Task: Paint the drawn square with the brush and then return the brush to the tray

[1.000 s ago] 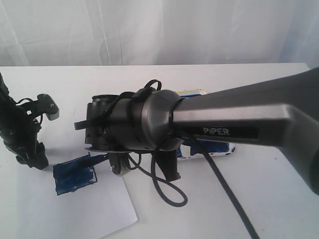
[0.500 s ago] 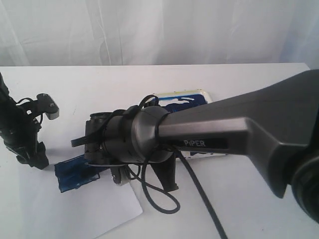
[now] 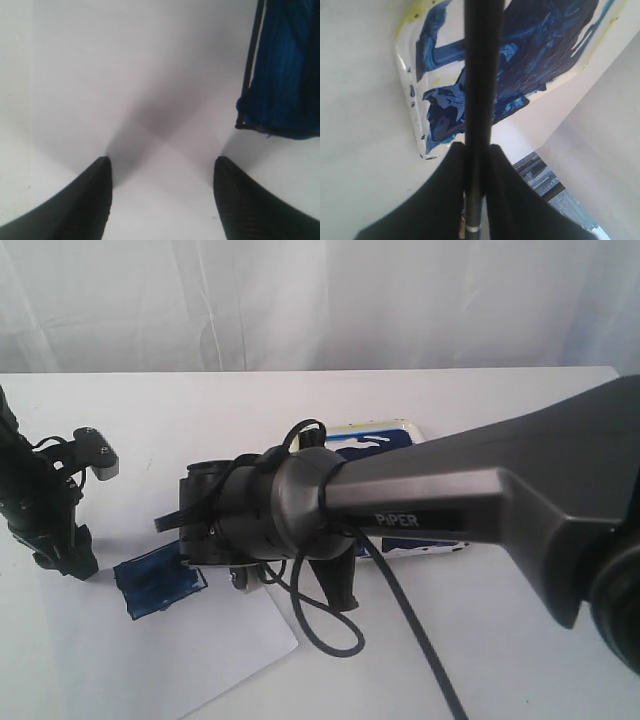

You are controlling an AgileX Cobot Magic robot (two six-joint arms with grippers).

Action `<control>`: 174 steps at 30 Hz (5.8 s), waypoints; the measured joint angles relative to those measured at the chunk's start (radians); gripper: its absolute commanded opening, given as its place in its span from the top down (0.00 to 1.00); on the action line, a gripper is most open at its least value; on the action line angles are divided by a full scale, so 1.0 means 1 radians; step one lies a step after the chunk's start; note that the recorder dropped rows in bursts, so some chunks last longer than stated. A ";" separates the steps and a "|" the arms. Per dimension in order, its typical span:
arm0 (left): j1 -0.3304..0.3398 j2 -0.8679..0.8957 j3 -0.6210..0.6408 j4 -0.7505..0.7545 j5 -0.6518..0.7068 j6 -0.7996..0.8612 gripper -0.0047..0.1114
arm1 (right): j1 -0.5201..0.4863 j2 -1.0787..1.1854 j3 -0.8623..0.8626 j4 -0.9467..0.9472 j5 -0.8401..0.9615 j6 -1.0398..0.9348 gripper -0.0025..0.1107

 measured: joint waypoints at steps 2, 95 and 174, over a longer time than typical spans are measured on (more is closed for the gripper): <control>0.000 0.000 0.000 0.000 0.000 0.000 0.41 | -0.002 -0.025 0.023 0.000 -0.002 -0.002 0.98; 0.000 0.000 0.000 0.000 0.000 0.000 0.41 | -0.011 -0.016 0.134 -0.099 -0.024 0.043 0.98; 0.000 0.000 0.000 0.000 -0.002 0.000 0.41 | -0.523 -0.033 0.134 0.365 -0.094 0.077 0.71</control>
